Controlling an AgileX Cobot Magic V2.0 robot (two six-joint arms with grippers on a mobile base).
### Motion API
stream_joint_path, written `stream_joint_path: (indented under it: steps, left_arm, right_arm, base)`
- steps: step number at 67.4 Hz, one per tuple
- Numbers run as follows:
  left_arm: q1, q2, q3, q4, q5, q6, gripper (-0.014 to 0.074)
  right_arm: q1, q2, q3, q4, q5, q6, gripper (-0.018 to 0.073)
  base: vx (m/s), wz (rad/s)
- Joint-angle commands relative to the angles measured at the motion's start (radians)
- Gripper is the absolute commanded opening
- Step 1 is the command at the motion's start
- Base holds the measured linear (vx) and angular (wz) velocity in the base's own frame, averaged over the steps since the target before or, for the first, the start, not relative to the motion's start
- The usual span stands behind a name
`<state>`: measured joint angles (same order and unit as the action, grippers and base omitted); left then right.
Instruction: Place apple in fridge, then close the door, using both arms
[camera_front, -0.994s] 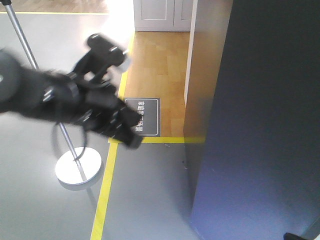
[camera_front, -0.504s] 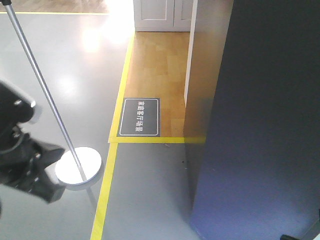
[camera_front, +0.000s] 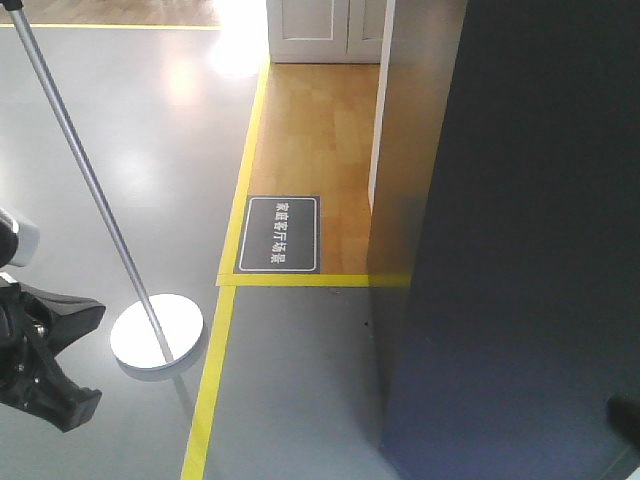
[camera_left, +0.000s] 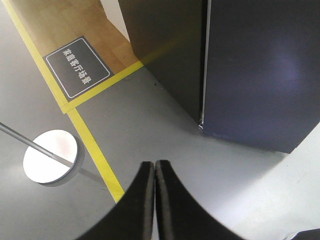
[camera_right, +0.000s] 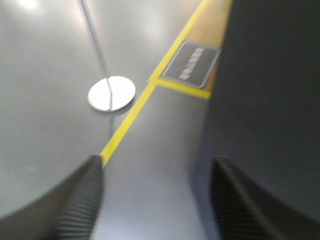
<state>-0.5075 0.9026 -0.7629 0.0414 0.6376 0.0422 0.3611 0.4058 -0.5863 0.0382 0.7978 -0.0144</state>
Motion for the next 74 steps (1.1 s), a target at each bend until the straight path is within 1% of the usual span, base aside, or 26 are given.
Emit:
stream_joint_path:
  steps: [1,4,9,13,21,30,35,39,43,47,53,57,61,67,74]
  left_arm:
    - [-0.003,-0.012,-0.022,-0.001,-0.057,-0.009,-0.0006]
    - [-0.003,-0.012,-0.022,-0.001,-0.057,-0.009,-0.0006]
    - [-0.003,-0.012,-0.022,-0.001,-0.057,-0.009,-0.0006]
    - [-0.003,-0.012,-0.022,-0.001,-0.057,-0.009,-0.0006]
    - [-0.003,-0.012,-0.022,-0.001,-0.057,-0.009,-0.0006]
    - [-0.003,-0.012,-0.022,-0.001,-0.057,-0.009,-0.0006]
    - [-0.003,-0.012,-0.022,-0.001,-0.057,-0.009,-0.0006]
    - [-0.003,-0.012,-0.022,-0.001,-0.057,-0.009,-0.0006]
    - [-0.003,-0.012,-0.022,-0.001,-0.057,-0.009,-0.0006]
    - [-0.003,-0.012,-0.022,-0.001,-0.057,-0.009,-0.0006]
    - [-0.003,-0.012,-0.022,-0.001,-0.057,-0.009,-0.0006]
    - [-0.003,-0.012,-0.022,-0.001,-0.057,-0.009,-0.0006]
    - [-0.003,-0.012,-0.022,-0.001,-0.057,-0.009,-0.0006]
    - [-0.003,-0.012,-0.022,-0.001,-0.057,-0.009,-0.0006]
    - [-0.003,-0.012,-0.022,-0.001,-0.057,-0.009,-0.0006]
  right_arm:
    - [0.000,0.039,-0.025,-0.085,-0.108,0.056,0.0230]
    - [0.000,0.066,-0.025,-0.113,-0.119,0.075,0.0152]
    - [0.000,0.107,-0.025,-0.146,-0.142,0.079,0.0043]
    - [0.000,0.147,-0.025,-0.161,-0.160,0.079,-0.0017]
    - [0.000,0.226,-0.026,-0.160,-0.203,0.080,-0.0011]
    - [-0.001,0.328,-0.063,-0.166,-0.200,0.103,-0.0009]
    - [-0.002,0.395,-0.094,-0.211,-0.190,0.114,-0.0006]
    - [-0.018,0.451,-0.135,-0.265,-0.170,0.160,-0.0003]
    - [-0.061,0.502,-0.168,-0.299,-0.155,0.202,-0.0003]
    - [-0.133,0.538,-0.200,-0.303,-0.158,0.204,-0.0003]
    - [-0.229,0.577,-0.241,-0.270,-0.172,0.153,-0.0003]
    - [-0.296,0.596,-0.270,-0.223,-0.178,0.105,-0.0003]
    - [-0.347,0.602,-0.290,-0.189,-0.186,0.074,-0.0003]
    - [-0.434,0.602,-0.312,-0.178,-0.236,0.069,-0.0003]
    - [-0.505,0.602,-0.334,-0.179,-0.292,0.071,-0.0003]
  base:
    - [0.00,0.00]
    - [0.00,0.00]
    - [0.00,0.00]
    - [0.00,0.00]
    - [0.00,0.00]
    - [0.00,0.00]
    - [0.00,0.00]
    - [0.00,0.00]
    - [0.00,0.00]
    - [0.00,0.00]
    - [0.00,0.00]
    - [0.00,0.00]
    - [0.00,0.00]
    - [0.00,0.00]
    - [0.00,0.00]
